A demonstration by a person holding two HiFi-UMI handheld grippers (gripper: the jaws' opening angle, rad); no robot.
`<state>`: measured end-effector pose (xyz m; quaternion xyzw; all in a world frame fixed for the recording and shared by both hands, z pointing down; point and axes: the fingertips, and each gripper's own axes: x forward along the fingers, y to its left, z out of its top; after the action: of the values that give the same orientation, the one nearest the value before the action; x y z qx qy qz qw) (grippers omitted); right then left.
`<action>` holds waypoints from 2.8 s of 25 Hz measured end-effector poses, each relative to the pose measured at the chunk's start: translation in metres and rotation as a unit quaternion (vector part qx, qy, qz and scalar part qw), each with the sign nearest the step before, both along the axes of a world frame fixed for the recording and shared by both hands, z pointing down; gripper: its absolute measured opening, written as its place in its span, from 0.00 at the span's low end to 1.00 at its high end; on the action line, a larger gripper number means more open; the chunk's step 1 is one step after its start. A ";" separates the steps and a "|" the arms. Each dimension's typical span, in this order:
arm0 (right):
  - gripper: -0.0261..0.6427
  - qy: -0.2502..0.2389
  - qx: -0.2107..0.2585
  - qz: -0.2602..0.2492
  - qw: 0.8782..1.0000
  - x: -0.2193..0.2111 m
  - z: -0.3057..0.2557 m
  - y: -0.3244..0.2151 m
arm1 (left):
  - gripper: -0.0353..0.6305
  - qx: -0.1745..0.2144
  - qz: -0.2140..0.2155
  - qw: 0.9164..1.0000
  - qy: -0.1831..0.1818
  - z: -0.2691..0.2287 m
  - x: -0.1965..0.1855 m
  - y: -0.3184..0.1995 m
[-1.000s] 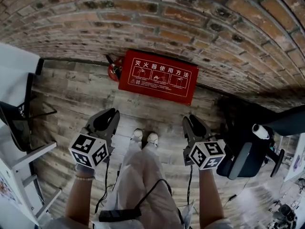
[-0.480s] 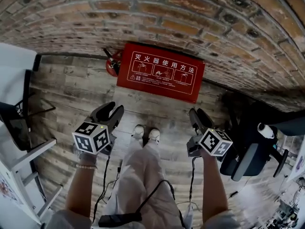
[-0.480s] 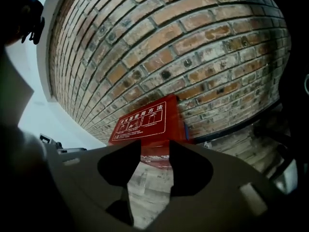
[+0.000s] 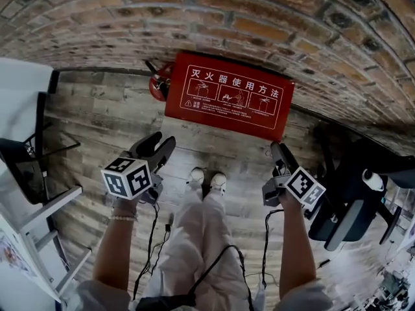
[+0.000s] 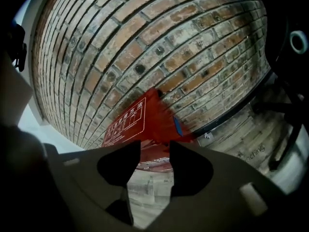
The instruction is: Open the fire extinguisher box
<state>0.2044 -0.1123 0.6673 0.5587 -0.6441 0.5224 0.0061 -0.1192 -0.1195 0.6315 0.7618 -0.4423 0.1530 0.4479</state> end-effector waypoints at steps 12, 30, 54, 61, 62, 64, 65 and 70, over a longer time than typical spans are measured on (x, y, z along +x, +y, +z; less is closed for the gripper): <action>0.33 -0.094 0.043 0.033 0.994 -0.006 0.010 -0.011 | 0.37 -0.016 -0.072 0.995 0.065 0.030 -0.019 -0.024; 0.28 -0.164 0.048 0.087 0.982 -0.004 0.020 -0.005 | 0.37 -0.018 -0.167 0.971 0.167 0.044 -0.025 -0.057; 0.27 -0.164 0.044 0.109 0.979 -0.003 0.015 -0.003 | 0.26 -0.019 -0.165 0.970 0.179 0.040 -0.019 -0.060; 0.27 -0.153 0.045 0.107 0.981 -0.002 0.009 -0.001 | 0.26 -0.017 -0.164 0.970 0.176 0.034 -0.019 -0.058; 0.27 -0.150 0.046 0.106 0.982 -0.001 0.008 0.000 | 0.26 -0.017 -0.164 0.971 0.176 0.034 -0.019 -0.058; 0.27 -0.150 0.045 0.106 0.982 -0.001 0.006 0.000 | 0.26 -0.014 -0.163 0.971 0.175 0.031 -0.020 -0.058; 0.27 -0.150 0.045 0.107 0.982 -0.002 0.005 0.000 | 0.26 -0.013 -0.163 0.971 0.175 0.030 -0.019 -0.058; 0.27 -0.129 0.051 0.103 0.985 0.001 0.000 0.002 | 0.26 -0.011 -0.160 0.972 0.172 0.025 -0.019 -0.055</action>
<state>0.2049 -0.1105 0.6675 0.5497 -0.6042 0.5545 -0.1592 -0.1383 -0.1748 0.6564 0.6914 -0.4730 -0.0489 0.5439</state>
